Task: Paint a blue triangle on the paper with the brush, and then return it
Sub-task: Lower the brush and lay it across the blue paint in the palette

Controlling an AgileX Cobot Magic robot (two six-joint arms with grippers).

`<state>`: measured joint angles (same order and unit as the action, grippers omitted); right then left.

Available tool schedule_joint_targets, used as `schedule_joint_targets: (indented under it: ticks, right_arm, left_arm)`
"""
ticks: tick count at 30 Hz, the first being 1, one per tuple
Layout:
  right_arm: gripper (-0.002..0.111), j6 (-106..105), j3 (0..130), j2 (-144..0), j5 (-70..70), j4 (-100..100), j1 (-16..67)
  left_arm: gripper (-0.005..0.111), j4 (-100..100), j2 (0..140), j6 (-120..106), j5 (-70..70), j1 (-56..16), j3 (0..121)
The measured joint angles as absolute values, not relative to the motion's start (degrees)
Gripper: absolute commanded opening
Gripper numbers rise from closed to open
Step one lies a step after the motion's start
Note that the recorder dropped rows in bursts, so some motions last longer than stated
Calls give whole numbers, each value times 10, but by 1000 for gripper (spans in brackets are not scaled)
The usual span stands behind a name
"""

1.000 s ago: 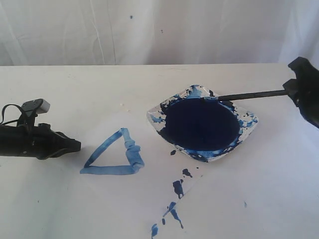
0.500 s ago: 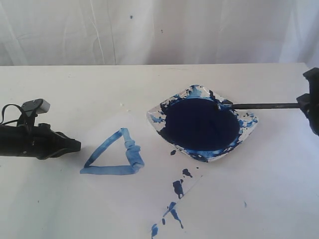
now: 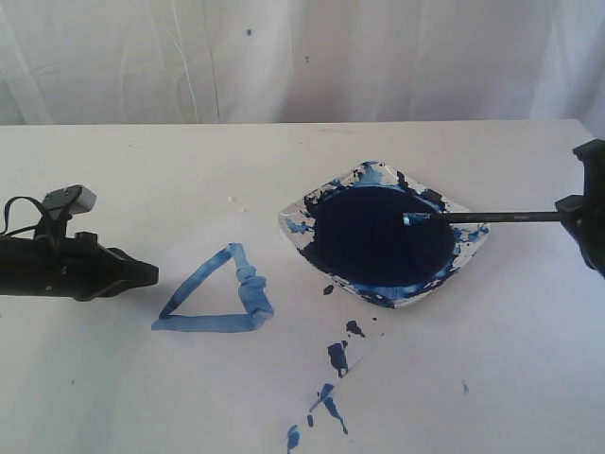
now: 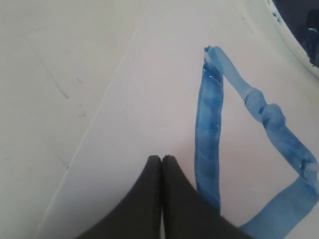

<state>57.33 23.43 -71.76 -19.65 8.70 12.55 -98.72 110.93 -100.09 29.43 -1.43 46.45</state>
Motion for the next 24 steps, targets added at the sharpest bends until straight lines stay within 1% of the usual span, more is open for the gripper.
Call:
schedule_joint_targets:
  ticks: [10, 15, 24]
  right_arm:
    - [0, 625, 234, -718, -185, 67, 125]
    - [0, 712, 234, -720, -200, 16, 134]
    - [0, 722, 234, -797, -245, 4, 137]
  left_arm:
    - [0, -987, 1109, -1001, 304, -14, 464]
    - [0, -987, 1109, -1001, 304, -14, 464]
    - [0, -987, 1109, -1001, 304, -14, 464]
